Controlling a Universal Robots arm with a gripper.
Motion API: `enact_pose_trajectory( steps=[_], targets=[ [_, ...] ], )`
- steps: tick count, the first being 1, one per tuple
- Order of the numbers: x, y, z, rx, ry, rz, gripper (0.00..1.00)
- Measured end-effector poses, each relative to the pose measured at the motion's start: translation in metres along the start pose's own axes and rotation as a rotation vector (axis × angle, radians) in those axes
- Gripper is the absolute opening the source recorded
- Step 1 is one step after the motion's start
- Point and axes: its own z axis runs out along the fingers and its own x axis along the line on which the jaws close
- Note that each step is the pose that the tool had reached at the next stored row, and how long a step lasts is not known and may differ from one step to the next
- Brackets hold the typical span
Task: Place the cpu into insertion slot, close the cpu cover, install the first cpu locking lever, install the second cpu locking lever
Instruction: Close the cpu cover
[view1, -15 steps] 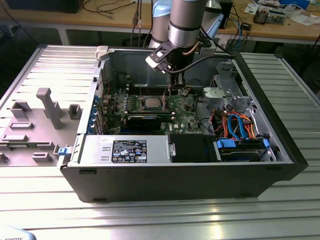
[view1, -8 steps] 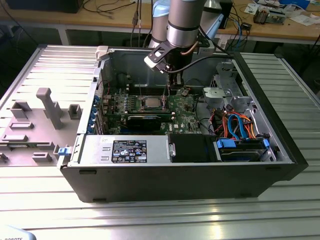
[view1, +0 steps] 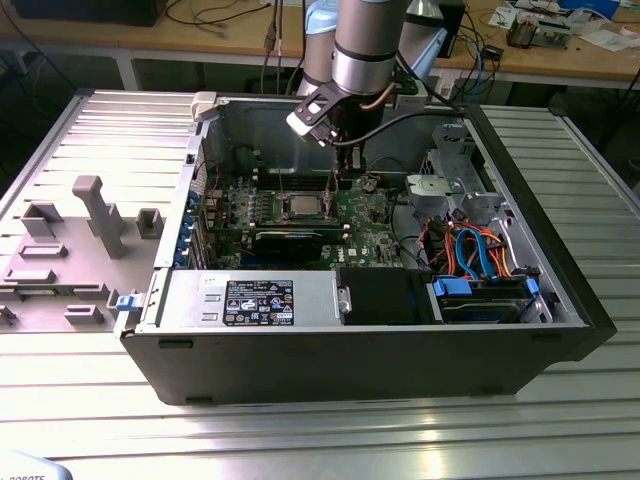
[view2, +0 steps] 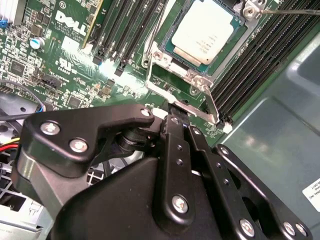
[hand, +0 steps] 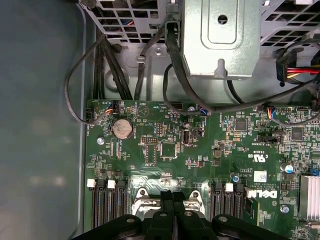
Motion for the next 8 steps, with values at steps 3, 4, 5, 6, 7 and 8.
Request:
enact_pose_trajectory(
  steps=[3, 4, 5, 6, 7, 8],
  targets=[
    [0.0, -0.0006, 0.0, 0.0001, 0.0, 0.0, 0.11],
    [0.0, -0.0006, 0.0, 0.0001, 0.0, 0.0, 0.11],
    [0.0, -0.0007, 0.0, 0.0001, 0.0, 0.0, 0.11],
    [0.0, -0.0007, 0.0, 0.0001, -0.0001, 0.0, 0.11],
    [0.0001, -0.0007, 0.0001, 0.0004, -0.0001, 0.0, 0.11],
    [0.0001, -0.0007, 0.0004, 0.0005, 0.0002, 0.0, 0.11]
  ],
)
